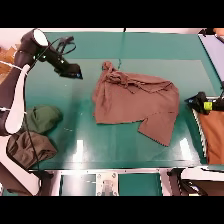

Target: Fold the shirts.

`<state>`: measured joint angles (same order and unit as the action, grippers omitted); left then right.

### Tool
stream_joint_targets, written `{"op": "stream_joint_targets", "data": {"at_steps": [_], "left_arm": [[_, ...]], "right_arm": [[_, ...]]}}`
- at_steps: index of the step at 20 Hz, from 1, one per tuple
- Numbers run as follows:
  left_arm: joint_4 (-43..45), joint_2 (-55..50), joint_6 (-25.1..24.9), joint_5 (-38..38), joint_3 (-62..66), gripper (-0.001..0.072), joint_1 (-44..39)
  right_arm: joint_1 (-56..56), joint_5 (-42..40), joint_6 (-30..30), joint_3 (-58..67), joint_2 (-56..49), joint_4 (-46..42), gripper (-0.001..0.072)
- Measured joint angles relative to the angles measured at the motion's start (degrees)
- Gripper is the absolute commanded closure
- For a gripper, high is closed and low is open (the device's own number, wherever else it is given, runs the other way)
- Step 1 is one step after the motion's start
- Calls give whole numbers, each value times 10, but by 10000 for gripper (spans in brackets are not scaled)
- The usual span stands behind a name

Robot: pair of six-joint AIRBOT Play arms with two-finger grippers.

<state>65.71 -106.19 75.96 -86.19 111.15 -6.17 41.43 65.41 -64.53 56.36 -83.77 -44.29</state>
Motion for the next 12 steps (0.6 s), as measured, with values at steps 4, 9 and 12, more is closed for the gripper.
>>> {"op": "stream_joint_targets", "data": {"at_steps": [4, 9, 12], "left_arm": [[0, 3, 0, -42, -48, 181, 7], [0, 5, 2, -63, -64, 181, 10], [0, 5, 4, -70, -67, 181, 10]], "right_arm": [[-3, 0, -9, -39, -10, -20, 377], [-37, -18, -13, -50, -37, -23, 685], [-57, -30, -13, -34, -46, -22, 689]]}}
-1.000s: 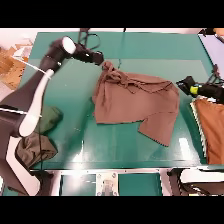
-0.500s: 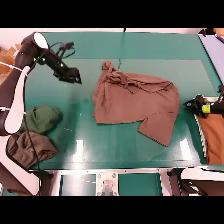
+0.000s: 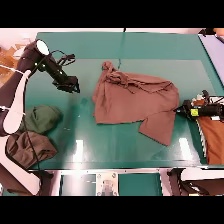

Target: Fold the shirts.

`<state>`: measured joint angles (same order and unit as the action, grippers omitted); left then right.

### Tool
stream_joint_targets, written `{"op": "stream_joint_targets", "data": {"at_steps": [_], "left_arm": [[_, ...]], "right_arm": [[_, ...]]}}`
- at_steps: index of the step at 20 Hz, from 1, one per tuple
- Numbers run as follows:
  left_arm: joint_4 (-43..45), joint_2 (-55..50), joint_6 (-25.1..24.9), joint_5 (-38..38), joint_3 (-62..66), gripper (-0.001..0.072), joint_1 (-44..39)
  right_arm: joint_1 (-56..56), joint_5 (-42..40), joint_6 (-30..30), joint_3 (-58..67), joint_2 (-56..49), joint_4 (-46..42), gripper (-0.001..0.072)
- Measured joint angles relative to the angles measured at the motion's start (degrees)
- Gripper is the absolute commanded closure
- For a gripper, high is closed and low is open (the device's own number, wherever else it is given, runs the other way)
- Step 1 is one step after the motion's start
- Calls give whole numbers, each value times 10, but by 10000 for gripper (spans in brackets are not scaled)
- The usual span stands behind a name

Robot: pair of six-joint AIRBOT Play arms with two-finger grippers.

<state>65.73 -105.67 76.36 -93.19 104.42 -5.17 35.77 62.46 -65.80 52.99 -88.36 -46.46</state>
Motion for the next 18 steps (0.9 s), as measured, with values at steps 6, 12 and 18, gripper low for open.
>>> {"op": "stream_joint_targets", "data": {"at_steps": [6, 12, 18], "left_arm": [[-6, 1, 12, -2, -8, 180, 0], [-113, 1, 15, 45, -132, 181, -19], [-174, 2, -4, 144, -252, 181, -76]], "right_arm": [[28, 27, -10, 91, 41, -28, 689], [51, 25, -35, 103, 53, -56, 689], [53, 21, -40, 102, 54, -61, 689]]}}
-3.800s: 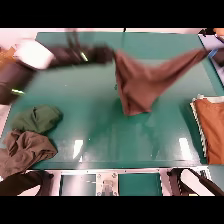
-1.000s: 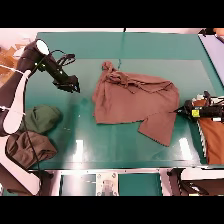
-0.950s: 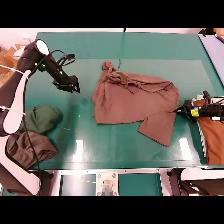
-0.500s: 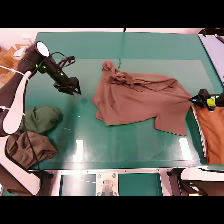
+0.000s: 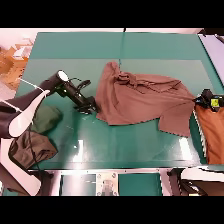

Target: Fold the shirts.

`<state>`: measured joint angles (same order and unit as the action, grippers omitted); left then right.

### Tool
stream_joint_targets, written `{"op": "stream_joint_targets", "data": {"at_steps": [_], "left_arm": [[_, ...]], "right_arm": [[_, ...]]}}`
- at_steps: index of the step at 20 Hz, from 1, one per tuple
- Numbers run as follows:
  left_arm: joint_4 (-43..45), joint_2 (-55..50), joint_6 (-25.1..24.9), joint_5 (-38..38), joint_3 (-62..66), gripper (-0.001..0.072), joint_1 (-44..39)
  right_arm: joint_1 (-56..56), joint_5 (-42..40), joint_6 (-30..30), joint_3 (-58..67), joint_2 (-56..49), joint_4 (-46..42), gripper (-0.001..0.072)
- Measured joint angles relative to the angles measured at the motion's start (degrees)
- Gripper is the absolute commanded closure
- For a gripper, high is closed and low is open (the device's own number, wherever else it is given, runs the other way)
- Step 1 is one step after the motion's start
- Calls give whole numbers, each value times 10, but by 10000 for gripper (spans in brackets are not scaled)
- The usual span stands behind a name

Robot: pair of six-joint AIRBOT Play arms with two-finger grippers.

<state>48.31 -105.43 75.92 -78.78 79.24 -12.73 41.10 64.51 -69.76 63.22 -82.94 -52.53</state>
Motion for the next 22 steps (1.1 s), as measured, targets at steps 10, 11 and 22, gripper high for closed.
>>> {"op": "stream_joint_targets", "data": {"at_steps": [10, 11, 22], "left_arm": [[-5, -4, 0, 36, -30, 474, -49], [-2, -4, 1, 29, -30, 462, -49], [-36, -7, -5, 78, -33, 466, -62]], "right_arm": [[0, -9, 3, 0, 0, 0, 689], [0, -9, 3, 0, 0, 0, 689], [0, -11, 3, 0, 0, 7, 689]]}}
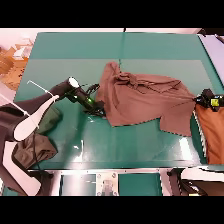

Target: Fold the shirts.

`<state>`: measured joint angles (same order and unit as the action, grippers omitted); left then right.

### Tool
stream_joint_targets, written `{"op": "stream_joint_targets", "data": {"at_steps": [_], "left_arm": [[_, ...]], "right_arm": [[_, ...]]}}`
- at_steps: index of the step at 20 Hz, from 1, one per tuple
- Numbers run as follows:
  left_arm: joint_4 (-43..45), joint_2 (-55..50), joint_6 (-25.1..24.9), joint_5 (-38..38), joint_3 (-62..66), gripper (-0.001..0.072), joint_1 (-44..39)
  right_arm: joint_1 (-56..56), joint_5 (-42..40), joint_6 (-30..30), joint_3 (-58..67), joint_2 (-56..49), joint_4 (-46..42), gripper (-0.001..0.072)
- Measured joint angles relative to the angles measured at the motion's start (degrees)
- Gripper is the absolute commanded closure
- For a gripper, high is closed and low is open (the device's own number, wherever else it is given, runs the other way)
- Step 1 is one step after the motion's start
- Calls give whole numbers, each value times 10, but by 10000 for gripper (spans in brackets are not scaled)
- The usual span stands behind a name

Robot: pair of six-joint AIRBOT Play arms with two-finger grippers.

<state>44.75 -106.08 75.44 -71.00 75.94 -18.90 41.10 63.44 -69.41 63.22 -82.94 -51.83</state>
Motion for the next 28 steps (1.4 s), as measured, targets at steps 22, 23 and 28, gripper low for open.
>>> {"op": "stream_joint_targets", "data": {"at_steps": [22, 23, 28], "left_arm": [[170, 119, 19, -119, -49, 144, 188], [156, 119, 15, -111, -54, 144, 206], [54, 99, -38, -57, -89, 151, 237]], "right_arm": [[-37, 37, -30, -105, 35, 2, 690], [-36, 38, -30, -106, 36, 1, 690], [-35, 42, -31, -108, 38, 1, 690]]}}
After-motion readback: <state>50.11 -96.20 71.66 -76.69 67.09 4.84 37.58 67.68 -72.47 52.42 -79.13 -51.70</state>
